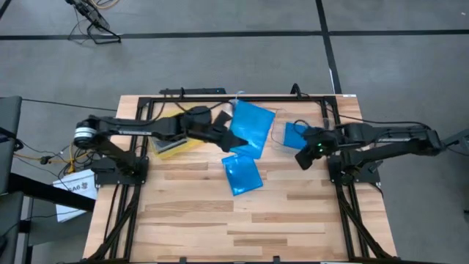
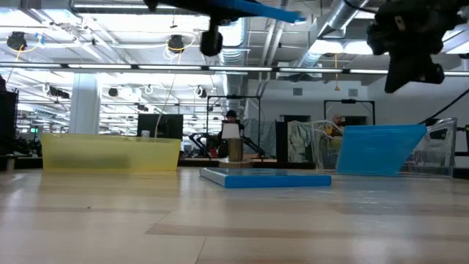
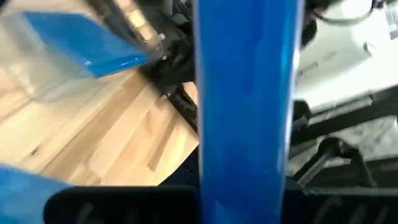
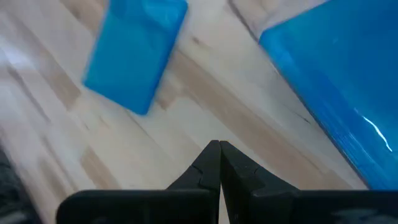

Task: Pick & place jewel cases by type
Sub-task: Put the blue CD case into the transparent bin

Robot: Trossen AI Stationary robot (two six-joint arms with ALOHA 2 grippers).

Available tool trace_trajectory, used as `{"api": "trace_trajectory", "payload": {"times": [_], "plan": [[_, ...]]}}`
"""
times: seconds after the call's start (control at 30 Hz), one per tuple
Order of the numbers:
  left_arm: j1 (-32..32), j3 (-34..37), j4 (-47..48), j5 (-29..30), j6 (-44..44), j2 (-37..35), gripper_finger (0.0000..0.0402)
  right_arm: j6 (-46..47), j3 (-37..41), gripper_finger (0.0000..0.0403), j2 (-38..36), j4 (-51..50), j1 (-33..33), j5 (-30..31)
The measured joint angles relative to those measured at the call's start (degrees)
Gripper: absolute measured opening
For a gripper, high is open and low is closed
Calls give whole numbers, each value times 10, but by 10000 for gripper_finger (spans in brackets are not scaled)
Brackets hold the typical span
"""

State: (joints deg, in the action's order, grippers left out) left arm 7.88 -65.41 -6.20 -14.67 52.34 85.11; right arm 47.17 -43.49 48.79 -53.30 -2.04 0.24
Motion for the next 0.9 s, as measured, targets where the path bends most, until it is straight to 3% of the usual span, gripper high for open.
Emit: {"api": "trace_trajectory", "payload": {"times": [0.1, 0.23, 0.43, 0.67, 0.9], "plan": [[3, -42, 3, -23, -17, 36, 12, 33, -1, 0, -38, -2, -11, 1], [19, -97, 18, -96, 47, 96, 14, 55, -18, 0, -73, -9, -23, 8], [34, -155, 21, -190, 93, 176, 15, 5, -78, 0, -83, -60, -27, 58], [44, -194, 7, -214, 142, 251, 15, -45, -137, 0, -78, -101, -27, 64], [43, -245, -87, -222, 239, 319, 16, -71, -152, 0, -75, -97, -27, 64]]}}
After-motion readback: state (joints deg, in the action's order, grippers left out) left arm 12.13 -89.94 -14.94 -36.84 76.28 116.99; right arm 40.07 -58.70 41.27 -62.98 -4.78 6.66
